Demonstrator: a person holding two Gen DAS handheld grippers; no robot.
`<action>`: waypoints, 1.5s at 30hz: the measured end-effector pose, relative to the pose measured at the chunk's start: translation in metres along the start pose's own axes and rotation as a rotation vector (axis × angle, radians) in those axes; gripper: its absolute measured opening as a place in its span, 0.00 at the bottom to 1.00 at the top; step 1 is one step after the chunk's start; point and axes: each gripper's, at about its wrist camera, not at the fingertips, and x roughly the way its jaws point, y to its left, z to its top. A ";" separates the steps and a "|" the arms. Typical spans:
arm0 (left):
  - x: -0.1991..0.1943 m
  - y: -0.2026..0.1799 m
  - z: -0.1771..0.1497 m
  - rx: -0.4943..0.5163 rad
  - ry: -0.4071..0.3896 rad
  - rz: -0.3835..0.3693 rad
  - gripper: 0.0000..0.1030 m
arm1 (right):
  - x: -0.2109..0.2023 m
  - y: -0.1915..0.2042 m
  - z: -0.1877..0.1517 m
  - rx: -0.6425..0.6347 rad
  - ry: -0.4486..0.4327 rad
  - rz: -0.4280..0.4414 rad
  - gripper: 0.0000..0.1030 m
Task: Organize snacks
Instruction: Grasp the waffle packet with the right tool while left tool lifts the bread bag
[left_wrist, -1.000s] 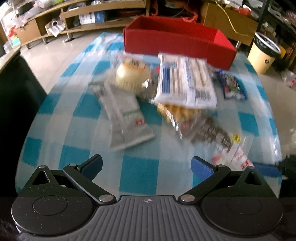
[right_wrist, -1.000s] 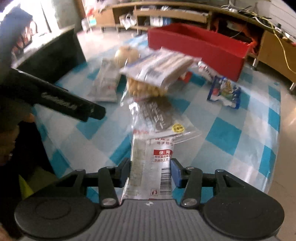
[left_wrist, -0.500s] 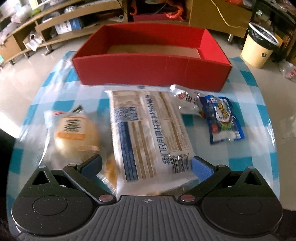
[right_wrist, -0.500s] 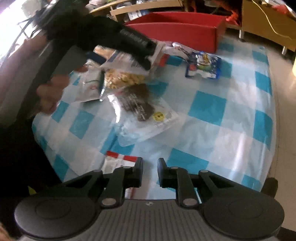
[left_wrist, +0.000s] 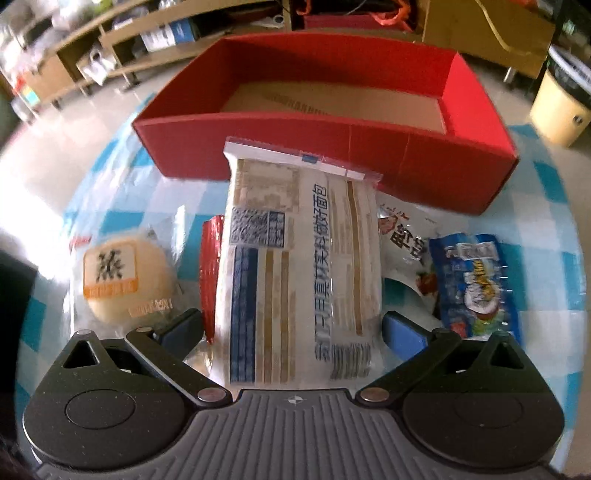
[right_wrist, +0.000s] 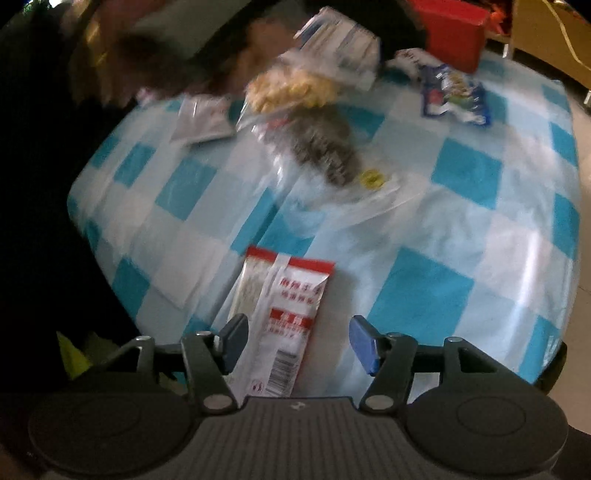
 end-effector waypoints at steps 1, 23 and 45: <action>0.005 -0.005 0.001 0.011 0.003 0.026 1.00 | 0.001 0.002 -0.001 -0.011 0.000 0.004 0.66; -0.083 0.081 -0.071 0.042 -0.080 -0.292 0.83 | -0.023 -0.023 0.005 0.151 -0.090 -0.009 0.20; -0.063 0.185 -0.084 -0.186 -0.070 -0.443 0.73 | 0.061 0.047 0.182 -0.514 0.017 -0.084 0.79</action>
